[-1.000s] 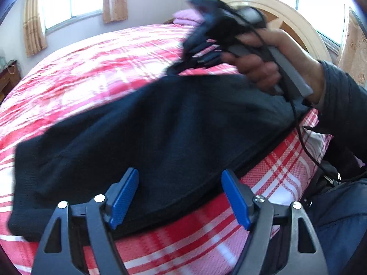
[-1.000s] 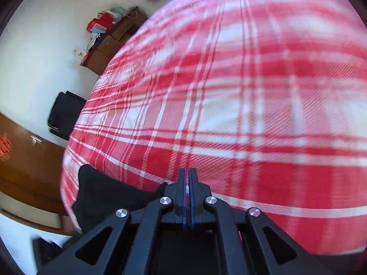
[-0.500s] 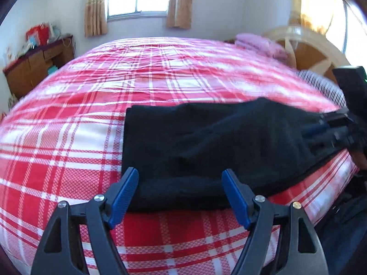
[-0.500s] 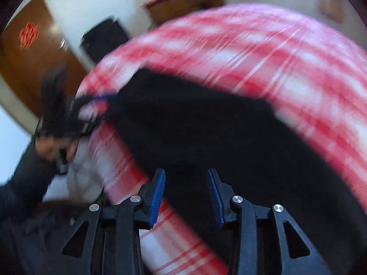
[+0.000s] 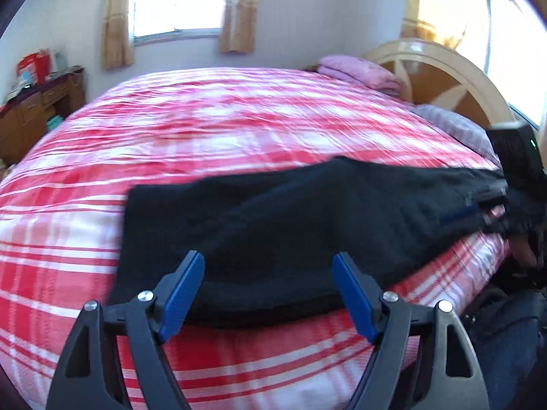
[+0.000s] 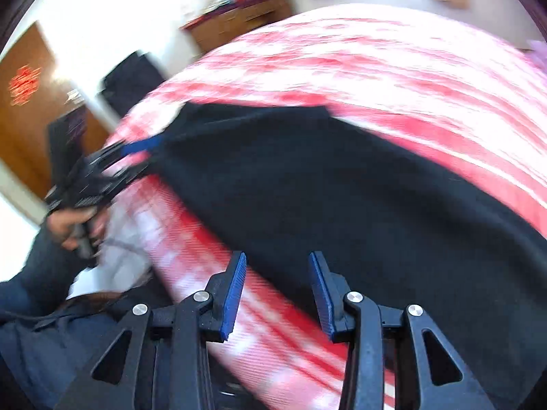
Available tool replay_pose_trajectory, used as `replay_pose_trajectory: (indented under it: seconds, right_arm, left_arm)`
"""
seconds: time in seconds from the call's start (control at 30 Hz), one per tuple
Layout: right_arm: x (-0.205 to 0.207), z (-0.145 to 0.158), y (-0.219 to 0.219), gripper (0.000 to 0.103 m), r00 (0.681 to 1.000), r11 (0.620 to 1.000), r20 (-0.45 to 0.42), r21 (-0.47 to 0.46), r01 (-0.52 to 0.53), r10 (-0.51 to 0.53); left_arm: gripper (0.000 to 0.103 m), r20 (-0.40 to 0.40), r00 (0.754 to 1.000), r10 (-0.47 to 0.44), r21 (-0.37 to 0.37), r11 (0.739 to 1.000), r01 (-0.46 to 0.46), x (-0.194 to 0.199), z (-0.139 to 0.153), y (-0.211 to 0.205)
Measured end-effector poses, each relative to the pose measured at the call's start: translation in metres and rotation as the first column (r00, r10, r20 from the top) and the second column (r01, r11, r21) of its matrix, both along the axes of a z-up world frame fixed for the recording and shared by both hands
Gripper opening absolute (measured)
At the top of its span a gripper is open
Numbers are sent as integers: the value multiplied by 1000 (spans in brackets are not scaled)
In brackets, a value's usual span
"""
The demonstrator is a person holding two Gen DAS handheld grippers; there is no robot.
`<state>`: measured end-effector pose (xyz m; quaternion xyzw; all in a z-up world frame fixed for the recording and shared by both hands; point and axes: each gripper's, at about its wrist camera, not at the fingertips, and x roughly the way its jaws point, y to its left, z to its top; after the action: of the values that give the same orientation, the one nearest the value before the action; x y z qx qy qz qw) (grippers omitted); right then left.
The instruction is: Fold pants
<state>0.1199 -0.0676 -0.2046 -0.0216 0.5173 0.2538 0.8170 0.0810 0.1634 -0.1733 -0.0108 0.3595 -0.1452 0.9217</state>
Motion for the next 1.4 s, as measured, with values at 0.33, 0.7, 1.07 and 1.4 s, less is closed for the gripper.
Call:
replay_pose_trajectory:
  seconds: [0.33, 0.7, 1.07, 1.4]
  right_arm:
    - [-24, 32, -84, 43, 982, 986, 92, 20, 167, -168]
    - [31, 9, -237, 46, 761, 735, -132, 197, 649, -636]
    - [68, -1, -208, 47, 815, 801, -68, 154, 578, -575]
    - [1, 31, -191, 54, 874, 860, -43, 160, 485, -485]
  left_arm:
    - [80, -88, 991, -103, -22, 995, 102, 22, 8, -65]
    - [85, -153, 935, -320, -45, 948, 316, 39, -18, -177]
    - [88, -145, 912, -383, -118, 922, 368, 47, -1, -208]
    - [88, -166, 919, -357, -159, 930, 332, 43, -9, -202]
